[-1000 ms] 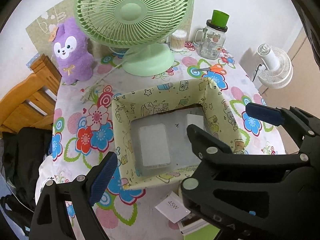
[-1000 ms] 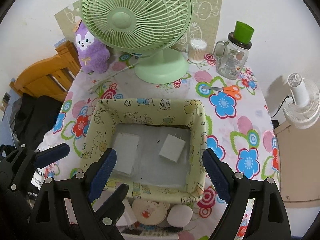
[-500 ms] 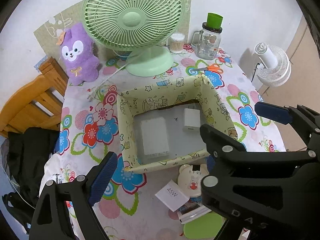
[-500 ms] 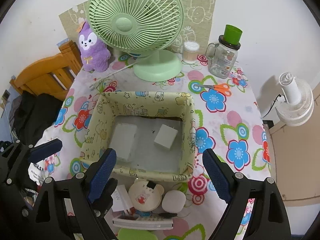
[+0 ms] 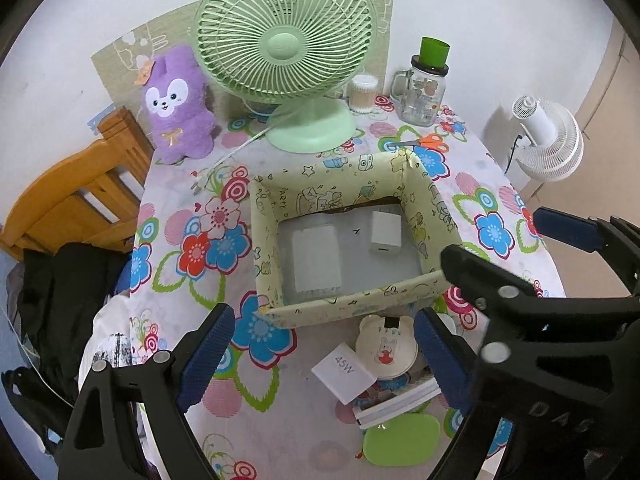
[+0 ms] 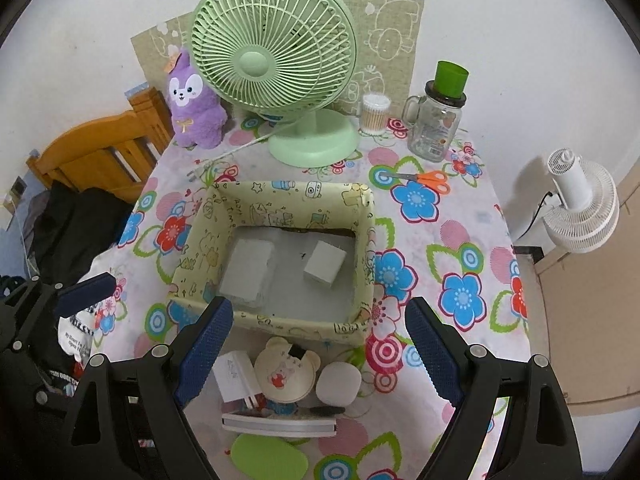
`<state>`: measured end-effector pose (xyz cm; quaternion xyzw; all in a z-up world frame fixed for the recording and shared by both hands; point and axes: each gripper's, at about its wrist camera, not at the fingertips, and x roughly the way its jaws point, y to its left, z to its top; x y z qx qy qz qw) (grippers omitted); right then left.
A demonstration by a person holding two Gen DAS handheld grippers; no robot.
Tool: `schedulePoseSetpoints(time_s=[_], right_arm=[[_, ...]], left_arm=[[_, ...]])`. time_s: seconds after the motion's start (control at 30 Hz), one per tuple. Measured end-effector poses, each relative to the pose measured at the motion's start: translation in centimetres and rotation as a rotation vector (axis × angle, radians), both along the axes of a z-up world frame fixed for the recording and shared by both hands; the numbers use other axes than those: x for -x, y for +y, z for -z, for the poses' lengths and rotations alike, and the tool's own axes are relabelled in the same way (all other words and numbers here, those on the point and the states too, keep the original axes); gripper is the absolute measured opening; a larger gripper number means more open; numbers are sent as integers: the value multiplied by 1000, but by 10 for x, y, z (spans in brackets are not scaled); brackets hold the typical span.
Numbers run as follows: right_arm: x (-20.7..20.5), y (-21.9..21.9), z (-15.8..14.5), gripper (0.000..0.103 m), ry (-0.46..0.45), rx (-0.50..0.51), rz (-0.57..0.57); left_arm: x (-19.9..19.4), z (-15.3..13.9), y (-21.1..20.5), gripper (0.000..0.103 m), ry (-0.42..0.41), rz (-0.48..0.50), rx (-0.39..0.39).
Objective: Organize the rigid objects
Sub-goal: 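Raise the left gripper out of the box and pull it back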
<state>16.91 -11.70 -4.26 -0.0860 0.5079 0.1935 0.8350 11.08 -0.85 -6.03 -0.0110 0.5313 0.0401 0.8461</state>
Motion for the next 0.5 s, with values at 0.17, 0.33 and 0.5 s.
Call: schedulePoseSetpoints(time_s=[0.17, 0.33, 0.5], right_arm=[[7, -7, -2, 90, -1, -5, 2], [11, -16, 0, 90, 1, -3, 8], [14, -24, 5, 90, 9, -18, 2]], left_arm=[[8, 1, 2, 92, 5, -17, 5], [16, 4, 5, 92, 7, -34, 19], [22, 13, 7, 92, 16, -50, 32]])
